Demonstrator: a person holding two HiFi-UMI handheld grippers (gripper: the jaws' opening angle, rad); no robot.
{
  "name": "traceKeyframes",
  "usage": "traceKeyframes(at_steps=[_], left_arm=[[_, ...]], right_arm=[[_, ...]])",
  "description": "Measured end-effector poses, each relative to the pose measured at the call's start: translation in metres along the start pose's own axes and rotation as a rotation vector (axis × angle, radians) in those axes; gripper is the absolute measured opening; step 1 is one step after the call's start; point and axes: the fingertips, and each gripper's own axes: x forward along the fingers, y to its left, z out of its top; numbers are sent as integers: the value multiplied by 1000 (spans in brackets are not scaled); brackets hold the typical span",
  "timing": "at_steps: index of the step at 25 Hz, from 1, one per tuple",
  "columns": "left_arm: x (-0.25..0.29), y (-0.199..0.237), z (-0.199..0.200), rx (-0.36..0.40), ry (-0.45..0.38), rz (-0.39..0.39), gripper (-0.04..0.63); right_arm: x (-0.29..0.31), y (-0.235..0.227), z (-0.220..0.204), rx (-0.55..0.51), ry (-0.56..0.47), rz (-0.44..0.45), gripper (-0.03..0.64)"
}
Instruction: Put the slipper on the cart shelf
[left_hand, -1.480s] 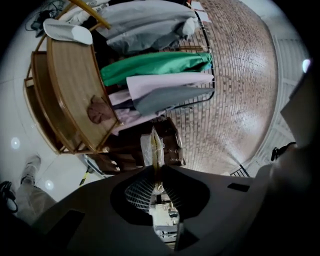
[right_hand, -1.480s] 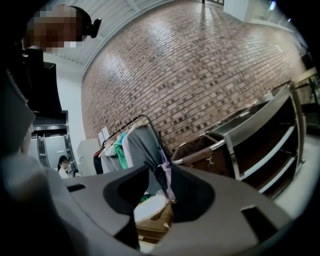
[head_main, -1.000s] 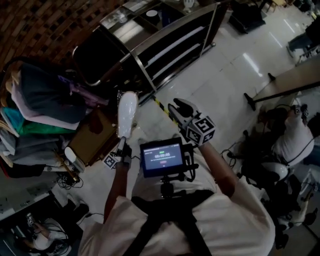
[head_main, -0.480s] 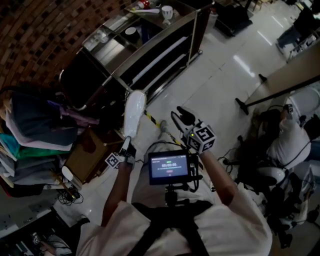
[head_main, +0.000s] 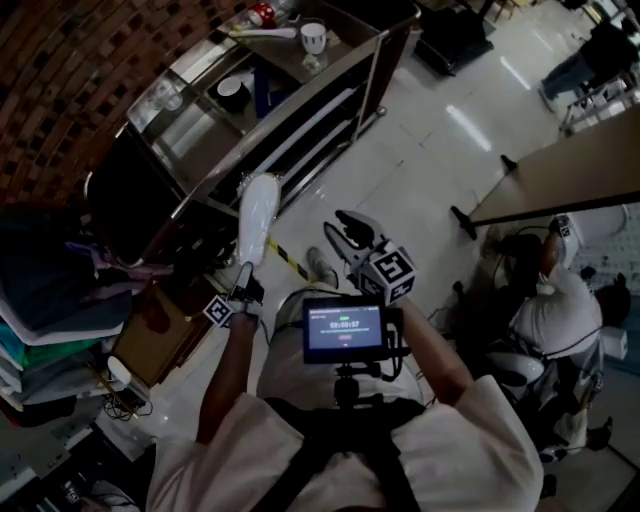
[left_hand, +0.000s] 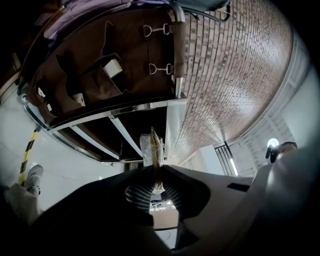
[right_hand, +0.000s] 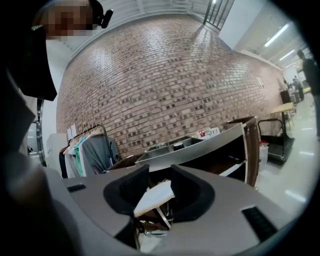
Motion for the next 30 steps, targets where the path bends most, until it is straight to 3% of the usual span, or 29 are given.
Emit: traceKeyframes(at_steps=[4, 13, 20, 26, 30], left_arm=[[49, 11, 8, -59, -45, -8, 49], [117, 45, 23, -86, -120, 28, 49], [135, 63, 50, -68, -242, 88, 49], [153, 69, 71, -119, -407, 160, 49], [166, 84, 83, -111, -458, 213, 49]], right_arm=[[31, -36, 18, -24, 44, 17, 149], [88, -75, 30, -24, 93, 83, 149], [128, -73, 33, -4, 163, 219, 149], [169, -92, 59, -58, 219, 328, 149], [190, -109, 67, -110, 221, 360, 144]])
